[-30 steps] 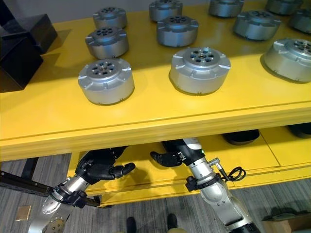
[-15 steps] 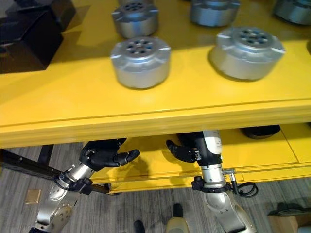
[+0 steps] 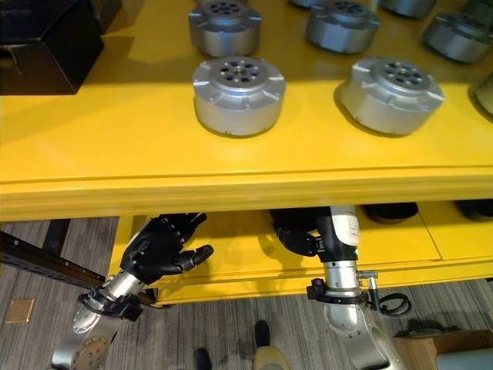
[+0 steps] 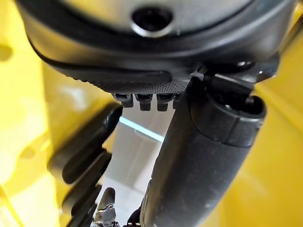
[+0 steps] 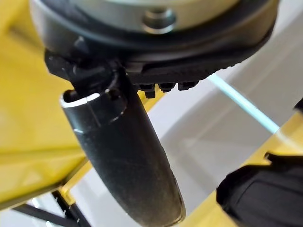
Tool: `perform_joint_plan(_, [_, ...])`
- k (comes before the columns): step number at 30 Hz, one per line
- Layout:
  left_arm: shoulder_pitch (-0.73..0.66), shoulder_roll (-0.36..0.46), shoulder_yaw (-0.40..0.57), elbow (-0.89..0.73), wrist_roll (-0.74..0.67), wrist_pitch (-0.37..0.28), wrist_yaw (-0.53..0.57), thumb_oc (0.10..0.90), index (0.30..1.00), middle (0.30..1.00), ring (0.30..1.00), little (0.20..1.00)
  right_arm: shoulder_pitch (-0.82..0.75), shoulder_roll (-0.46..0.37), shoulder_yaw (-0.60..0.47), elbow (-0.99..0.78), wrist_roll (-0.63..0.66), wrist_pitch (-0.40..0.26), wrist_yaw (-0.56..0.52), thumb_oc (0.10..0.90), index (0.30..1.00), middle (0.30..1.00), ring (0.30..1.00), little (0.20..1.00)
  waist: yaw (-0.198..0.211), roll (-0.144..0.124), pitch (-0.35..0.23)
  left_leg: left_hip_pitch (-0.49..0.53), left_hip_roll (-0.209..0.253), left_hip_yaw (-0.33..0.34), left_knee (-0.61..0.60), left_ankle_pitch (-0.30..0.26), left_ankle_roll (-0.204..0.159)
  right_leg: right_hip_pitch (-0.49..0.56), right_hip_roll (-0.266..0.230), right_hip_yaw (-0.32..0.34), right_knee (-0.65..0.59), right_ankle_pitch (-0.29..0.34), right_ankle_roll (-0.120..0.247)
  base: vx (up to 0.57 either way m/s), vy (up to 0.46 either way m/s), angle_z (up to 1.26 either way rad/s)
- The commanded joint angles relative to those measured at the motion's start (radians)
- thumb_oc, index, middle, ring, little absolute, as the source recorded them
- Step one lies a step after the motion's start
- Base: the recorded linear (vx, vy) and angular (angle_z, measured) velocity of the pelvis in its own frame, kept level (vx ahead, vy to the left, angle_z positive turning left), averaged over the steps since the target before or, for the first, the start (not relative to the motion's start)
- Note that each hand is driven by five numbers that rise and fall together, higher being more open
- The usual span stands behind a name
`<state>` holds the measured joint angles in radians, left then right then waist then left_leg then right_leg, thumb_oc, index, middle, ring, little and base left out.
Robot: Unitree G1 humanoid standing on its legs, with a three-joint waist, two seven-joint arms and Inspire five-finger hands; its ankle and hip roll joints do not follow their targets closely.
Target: Move parts from the plastic box to the shelf.
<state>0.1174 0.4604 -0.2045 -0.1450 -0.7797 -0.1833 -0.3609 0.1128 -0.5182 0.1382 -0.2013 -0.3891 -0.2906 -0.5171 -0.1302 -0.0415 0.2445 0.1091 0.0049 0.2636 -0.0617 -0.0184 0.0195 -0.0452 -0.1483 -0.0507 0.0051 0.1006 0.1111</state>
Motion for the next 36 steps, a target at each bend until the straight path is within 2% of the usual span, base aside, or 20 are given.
perform_joint_plan(1, [-0.053,0.032,0.008,-0.080,-0.030,-0.117,-0.044,0.900,1.000,1.000,1.000,1.000,-0.071,-0.006,-0.072,-0.096,0.015,-0.047,-0.080,0.900,1.000,1.000,1.000,1.000,0.010,0.027,-0.041,0.027,0.015,-0.073,-0.019,-0.087,0.041,-0.013,-0.033,0.006,0.103,-0.050,0.054,-0.02,-0.155,0.39])
perform_joint_plan(3, [-0.050,0.039,0.006,-0.087,-0.025,-0.116,-0.039,0.900,1.000,1.000,1.000,1.000,-0.075,-0.001,-0.071,-0.103,0.006,-0.026,-0.065,0.900,1.000,1.000,1.000,1.000,0.013,0.027,-0.042,0.031,0.027,-0.078,-0.016,-0.088,0.036,-0.003,-0.056,0.019,0.117,-0.035,0.061,-0.01,-0.180,0.25])
perform_joint_plan(6, [-0.045,0.039,0.020,-0.099,-0.013,-0.120,-0.028,0.900,1.000,1.000,1.000,1.000,-0.087,-0.018,-0.060,-0.119,0.040,0.002,-0.038,0.900,1.000,1.000,1.000,1.000,0.028,0.022,-0.061,0.035,0.069,-0.087,-0.019,-0.069,0.006,0.069,-0.040,0.015,0.074,-0.101,0.061,-0.02,-0.353,0.30])
perform_joint_plan(9, [-0.054,0.030,0.025,-0.105,-0.023,-0.119,-0.018,0.900,1.000,1.000,1.000,1.000,-0.092,-0.030,-0.057,-0.121,0.061,0.000,-0.026,0.900,1.000,1.000,1.000,1.000,0.035,0.017,-0.066,0.035,0.083,-0.091,-0.021,-0.063,-0.010,0.094,-0.035,-0.004,0.052,-0.117,0.054,-0.04,-0.238,-0.03])
perform_joint_plan(10, [-0.065,0.023,0.028,-0.106,-0.023,-0.142,0.016,0.900,1.000,1.000,1.000,1.000,-0.098,-0.038,-0.054,-0.116,0.093,0.005,-0.009,0.900,1.000,1.000,1.000,1.000,0.038,0.014,-0.070,0.036,0.096,-0.094,-0.026,-0.056,-0.025,0.113,-0.029,-0.018,0.033,-0.126,0.043,-0.06,-0.254,-0.05])
perform_joint_plan(13, [-0.069,0.012,0.037,-0.108,-0.033,-0.160,0.050,0.900,1.000,1.000,1.000,1.000,-0.101,-0.045,-0.051,-0.109,0.094,0.009,0.013,0.900,1.000,1.000,1.000,1.000,0.041,0.012,-0.073,0.036,0.107,-0.098,-0.026,-0.051,-0.039,0.130,-0.021,-0.030,0.011,-0.128,0.034,-0.04,-0.176,-0.15])
perform_joint_plan(16, [-0.057,-0.012,0.059,-0.113,0.011,-0.170,0.109,0.900,1.000,1.000,1.000,1.000,-0.117,-0.062,-0.036,-0.103,0.108,0.027,0.042,0.900,1.000,1.000,1.000,1.000,0.048,0.005,-0.078,0.037,0.144,-0.082,-0.026,-0.033,-0.069,0.157,-0.009,-0.057,-0.044,-0.115,0.016,-0.05,-0.229,-0.09])
perform_joint_plan(20, [-0.038,-0.020,0.069,-0.116,0.022,-0.178,0.121,0.900,1.000,1.000,1.000,1.000,-0.120,-0.069,-0.032,-0.097,0.137,0.035,0.071,0.900,1.000,1.000,1.000,1.000,0.053,0.003,-0.079,0.028,0.169,-0.065,-0.026,-0.017,-0.091,0.167,-0.001,-0.078,-0.077,-0.104,0.009,-0.04,-0.120,-0.03])
perform_joint_plan(27, [-0.034,-0.013,0.070,-0.118,0.022,-0.173,0.114,0.900,1.000,1.000,1.000,1.000,-0.118,-0.069,-0.008,-0.076,0.169,0.032,0.111,0.900,1.000,1.000,1.000,1.000,0.059,0.003,-0.079,0.006,0.178,-0.068,-0.026,-0.001,-0.099,0.162,0.006,-0.092,-0.079,-0.109,0.001,-0.04,-0.058,0.00])
perform_joint_plan(36, [-0.046,0.003,0.076,-0.111,0.019,-0.153,0.093,0.900,1.000,1.000,1.000,1.000,-0.154,-0.065,0.040,-0.022,0.145,0.023,0.125,0.900,1.000,1.000,1.000,1.000,0.076,0.011,-0.083,0.005,0.169,-0.083,-0.026,-0.003,-0.095,0.174,0.001,-0.104,-0.083,-0.111,0.002,-0.01,-0.026,0.03])
